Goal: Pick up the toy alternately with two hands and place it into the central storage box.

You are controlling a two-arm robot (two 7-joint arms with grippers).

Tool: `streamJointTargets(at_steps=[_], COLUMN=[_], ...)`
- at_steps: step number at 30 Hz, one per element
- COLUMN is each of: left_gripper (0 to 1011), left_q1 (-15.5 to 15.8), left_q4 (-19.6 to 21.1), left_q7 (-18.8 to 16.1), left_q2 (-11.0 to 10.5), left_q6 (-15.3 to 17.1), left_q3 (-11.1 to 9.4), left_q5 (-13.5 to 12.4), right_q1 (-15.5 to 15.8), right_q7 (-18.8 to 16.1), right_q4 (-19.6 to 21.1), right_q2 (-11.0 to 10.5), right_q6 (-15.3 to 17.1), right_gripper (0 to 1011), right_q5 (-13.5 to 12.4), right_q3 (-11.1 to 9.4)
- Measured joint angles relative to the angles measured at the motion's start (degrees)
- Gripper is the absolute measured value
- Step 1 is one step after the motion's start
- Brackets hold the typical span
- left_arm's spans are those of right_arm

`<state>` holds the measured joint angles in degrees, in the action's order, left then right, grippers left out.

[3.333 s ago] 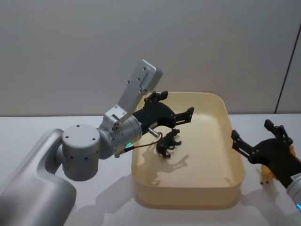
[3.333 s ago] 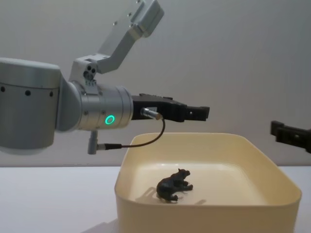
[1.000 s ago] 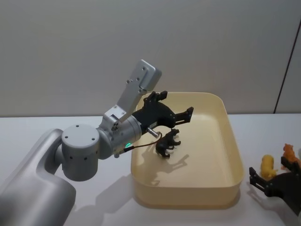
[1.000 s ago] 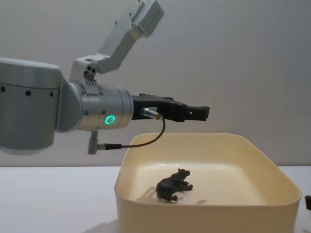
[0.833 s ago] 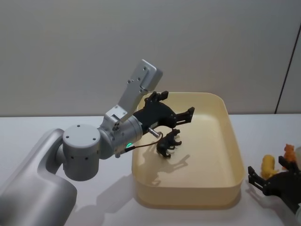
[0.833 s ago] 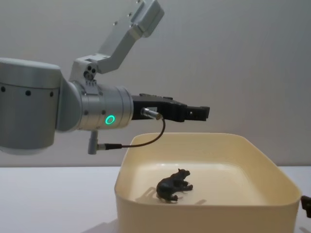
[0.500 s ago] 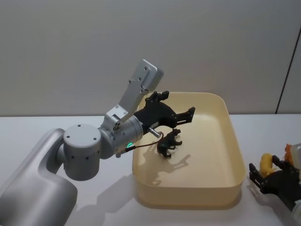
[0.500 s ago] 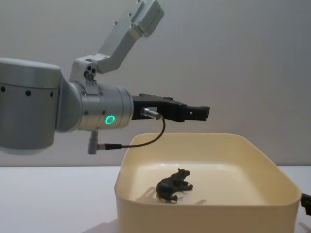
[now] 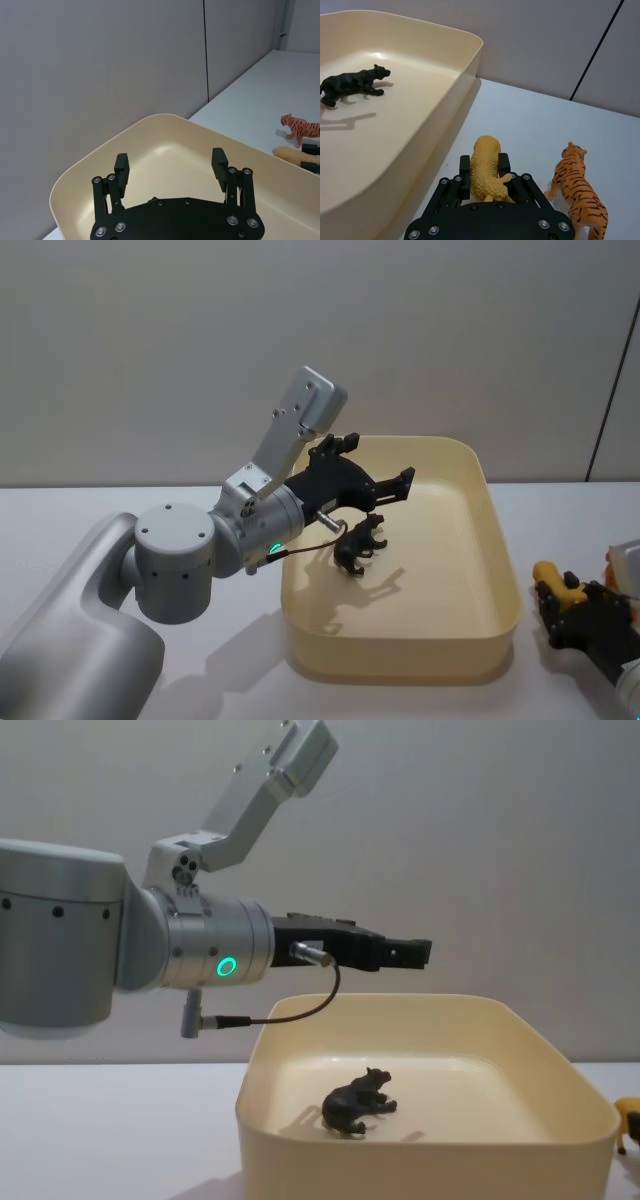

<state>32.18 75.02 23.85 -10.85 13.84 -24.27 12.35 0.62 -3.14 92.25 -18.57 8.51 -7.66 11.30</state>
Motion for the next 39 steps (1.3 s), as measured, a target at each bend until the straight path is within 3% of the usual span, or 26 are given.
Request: streamJointTargets(at_steps=[14, 30, 39], left_gripper=[1002, 1001, 1001], left_q1=[0.0, 0.0, 0.0], left_q4=[0.0, 0.0, 0.0], left_q7=[0.0, 0.0, 0.0], left_q2=[0.0, 0.0, 0.0], left_q6=[0.0, 0.0, 0.0], left_q3=[0.0, 0.0, 0.0], left_q5=[0.0, 0.0, 0.0], right_q1=[0.1, -0.3, -2.8], right_q7=[0.7, 3.7, 1.2], right_q4=[0.2, 3.7, 6.0], right_q2=[0.0, -0.4, 0.1], right_q6=[-1.6, -8.7, -9.9], right_gripper=[304, 304, 304], right_q5=[0.6, 2.2, 0.8], right_q3=[-0.1, -1.5, -2.0])
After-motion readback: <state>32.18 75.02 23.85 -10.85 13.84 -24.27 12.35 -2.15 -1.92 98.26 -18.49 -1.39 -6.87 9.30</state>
